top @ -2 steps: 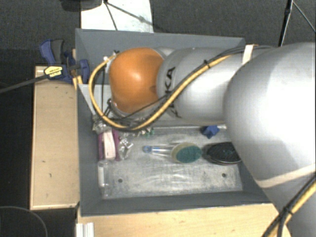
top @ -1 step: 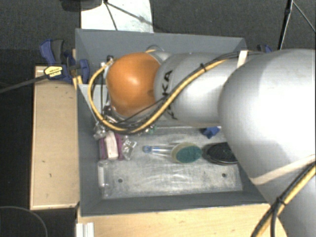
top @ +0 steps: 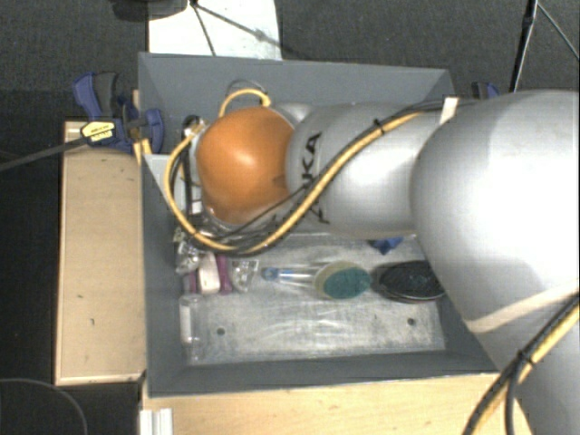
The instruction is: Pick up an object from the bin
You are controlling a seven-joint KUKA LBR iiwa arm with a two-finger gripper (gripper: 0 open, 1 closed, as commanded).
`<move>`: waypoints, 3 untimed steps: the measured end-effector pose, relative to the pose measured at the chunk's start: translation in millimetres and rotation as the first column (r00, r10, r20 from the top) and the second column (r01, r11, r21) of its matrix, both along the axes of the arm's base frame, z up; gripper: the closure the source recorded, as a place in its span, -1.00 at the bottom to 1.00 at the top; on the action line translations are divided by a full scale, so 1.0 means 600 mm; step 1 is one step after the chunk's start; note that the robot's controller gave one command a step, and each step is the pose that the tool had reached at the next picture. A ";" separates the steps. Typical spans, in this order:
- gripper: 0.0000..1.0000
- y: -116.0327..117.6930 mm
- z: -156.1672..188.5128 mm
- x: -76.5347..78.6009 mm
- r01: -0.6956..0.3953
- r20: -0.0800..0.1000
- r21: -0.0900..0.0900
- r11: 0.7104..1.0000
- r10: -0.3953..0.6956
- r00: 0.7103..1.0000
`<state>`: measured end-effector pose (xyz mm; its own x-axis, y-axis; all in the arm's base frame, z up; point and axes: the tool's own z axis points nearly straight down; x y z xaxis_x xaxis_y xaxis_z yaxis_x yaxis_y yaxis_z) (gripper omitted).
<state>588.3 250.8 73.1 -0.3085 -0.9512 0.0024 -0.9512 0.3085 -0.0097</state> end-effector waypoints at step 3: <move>1.00 0.009 0.181 0.000 0.024 0.000 0.010 1.000 -0.024 1.000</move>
Offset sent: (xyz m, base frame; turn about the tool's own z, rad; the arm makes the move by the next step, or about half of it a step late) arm 0.0000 0.0000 0.0000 0.0000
